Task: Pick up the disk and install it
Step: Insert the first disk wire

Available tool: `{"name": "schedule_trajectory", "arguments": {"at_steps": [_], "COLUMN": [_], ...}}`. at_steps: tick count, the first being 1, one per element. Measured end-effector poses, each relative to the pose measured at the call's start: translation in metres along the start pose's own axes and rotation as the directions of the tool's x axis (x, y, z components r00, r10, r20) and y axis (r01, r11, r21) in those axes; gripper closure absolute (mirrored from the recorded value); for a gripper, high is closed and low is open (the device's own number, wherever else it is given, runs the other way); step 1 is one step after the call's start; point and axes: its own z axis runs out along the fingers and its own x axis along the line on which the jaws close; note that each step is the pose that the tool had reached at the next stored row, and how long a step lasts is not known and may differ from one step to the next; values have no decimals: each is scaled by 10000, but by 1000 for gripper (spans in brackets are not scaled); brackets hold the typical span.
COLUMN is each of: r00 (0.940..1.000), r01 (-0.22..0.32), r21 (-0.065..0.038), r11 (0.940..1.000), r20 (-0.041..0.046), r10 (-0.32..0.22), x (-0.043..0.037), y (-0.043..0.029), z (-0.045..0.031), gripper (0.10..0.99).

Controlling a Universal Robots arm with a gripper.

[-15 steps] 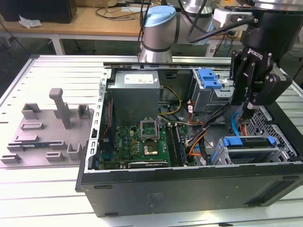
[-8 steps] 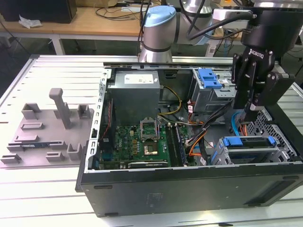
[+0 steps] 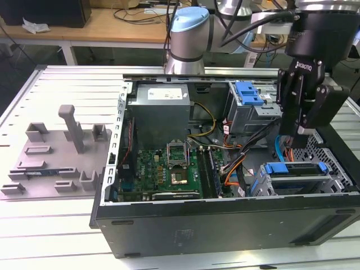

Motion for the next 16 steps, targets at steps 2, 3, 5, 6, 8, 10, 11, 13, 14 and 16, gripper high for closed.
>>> {"name": "schedule_trajectory", "arguments": {"at_steps": [2,3,5,6,8,10,11,13,14,16], "r00": [9998,9996,9996,9996,9995,9993,9992,9989,9986,9978], "r01": [-2,-1,-2,-4,-3,-4,-4,-5,-5,-7], "r21": [17,22,24,23,26,30,34,39,44,54], "r11": [10000,10000,10000,10000,10000,10000,10000,10000,10000,10000], "r20": [-215,-266,-282,-283,-318,-362,-403,-466,-527,-657], "r10": [2,2,3,5,4,5,5,7,8,11], "x": [-70,-133,-244,-298,-461,-525,-581,-654,-708,-820], "y": [5,8,10,3,-40,-79,-129,-183,-212,-301], "z": [-17,-30,-47,-51,-58,-63,-74,-95,-110,-141], "gripper": [584,584,584,584,600,667,737,737,737,737]}}
